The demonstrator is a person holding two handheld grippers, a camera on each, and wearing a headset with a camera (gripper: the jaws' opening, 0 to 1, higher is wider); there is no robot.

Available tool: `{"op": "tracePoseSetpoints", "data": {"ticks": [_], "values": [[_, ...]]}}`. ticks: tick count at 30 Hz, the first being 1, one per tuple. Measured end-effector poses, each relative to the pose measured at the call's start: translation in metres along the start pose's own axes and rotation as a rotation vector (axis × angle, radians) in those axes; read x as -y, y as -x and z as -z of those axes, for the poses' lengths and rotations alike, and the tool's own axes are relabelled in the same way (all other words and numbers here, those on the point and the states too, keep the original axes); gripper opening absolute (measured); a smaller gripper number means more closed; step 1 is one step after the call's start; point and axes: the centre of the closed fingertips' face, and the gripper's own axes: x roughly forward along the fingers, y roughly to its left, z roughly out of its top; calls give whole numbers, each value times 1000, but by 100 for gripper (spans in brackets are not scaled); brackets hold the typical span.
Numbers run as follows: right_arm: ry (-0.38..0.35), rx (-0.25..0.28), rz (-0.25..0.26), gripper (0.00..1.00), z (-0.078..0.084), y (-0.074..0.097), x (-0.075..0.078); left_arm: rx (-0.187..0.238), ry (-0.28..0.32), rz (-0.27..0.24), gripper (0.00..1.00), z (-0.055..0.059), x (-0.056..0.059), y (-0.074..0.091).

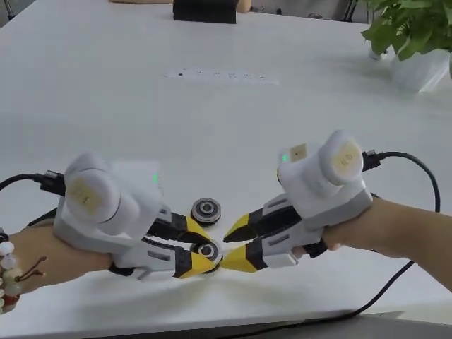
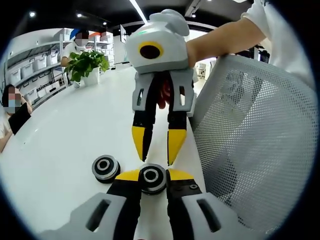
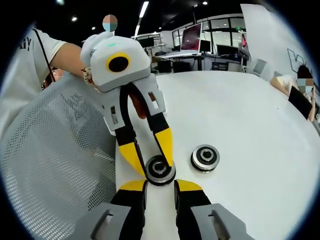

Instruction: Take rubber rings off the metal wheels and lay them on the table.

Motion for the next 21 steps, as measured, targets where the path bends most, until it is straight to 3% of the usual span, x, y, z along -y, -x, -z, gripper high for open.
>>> {"op": "tracePoseSetpoints", "data": {"ticks": [15,21], "values": [[17,-10,10,17,3,-5,1,53,-4,27,14,1,-2,1],[14,-4,7,17,2,-8,1,74,48,31,10,1,-6,2]]}}
